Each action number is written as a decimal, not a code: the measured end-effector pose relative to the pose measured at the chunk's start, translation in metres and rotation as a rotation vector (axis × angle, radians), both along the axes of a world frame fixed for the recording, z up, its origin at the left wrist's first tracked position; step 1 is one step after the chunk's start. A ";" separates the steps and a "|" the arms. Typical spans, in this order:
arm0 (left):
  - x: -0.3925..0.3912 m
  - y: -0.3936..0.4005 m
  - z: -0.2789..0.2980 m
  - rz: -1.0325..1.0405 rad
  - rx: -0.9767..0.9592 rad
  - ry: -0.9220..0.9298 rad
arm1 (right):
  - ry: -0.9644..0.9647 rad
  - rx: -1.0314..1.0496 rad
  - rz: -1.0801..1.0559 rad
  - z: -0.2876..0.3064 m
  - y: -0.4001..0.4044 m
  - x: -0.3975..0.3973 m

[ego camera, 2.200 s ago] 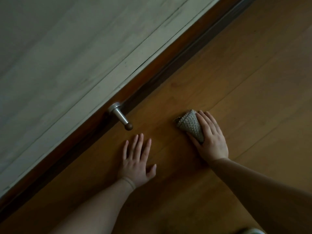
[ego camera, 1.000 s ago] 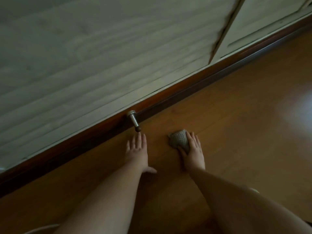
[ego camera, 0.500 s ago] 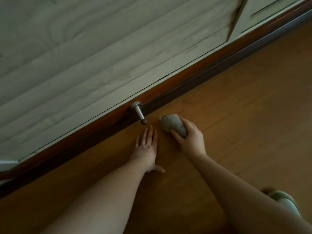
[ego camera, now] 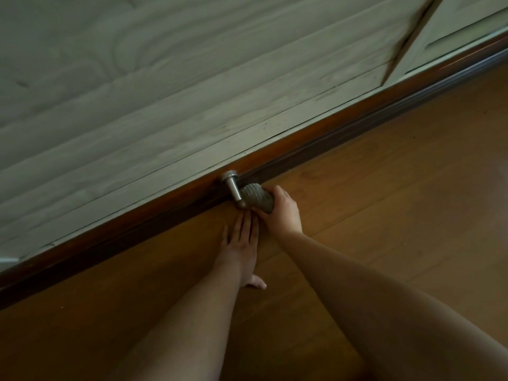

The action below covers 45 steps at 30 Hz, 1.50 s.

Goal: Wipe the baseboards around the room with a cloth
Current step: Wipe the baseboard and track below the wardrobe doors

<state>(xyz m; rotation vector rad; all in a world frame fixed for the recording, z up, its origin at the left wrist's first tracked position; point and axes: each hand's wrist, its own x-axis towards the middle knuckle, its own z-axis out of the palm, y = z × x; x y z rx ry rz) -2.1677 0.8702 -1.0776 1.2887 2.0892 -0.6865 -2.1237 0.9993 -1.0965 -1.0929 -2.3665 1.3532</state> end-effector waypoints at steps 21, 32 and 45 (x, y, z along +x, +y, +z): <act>0.001 0.002 0.002 0.064 -0.013 -0.092 | -0.117 0.208 0.026 0.014 0.147 0.045; 0.000 0.004 0.007 0.071 -0.047 -0.083 | -0.153 0.133 -0.222 0.038 0.156 0.062; 0.002 0.003 0.004 0.055 -0.021 -0.048 | 0.055 0.140 0.152 0.025 0.020 0.001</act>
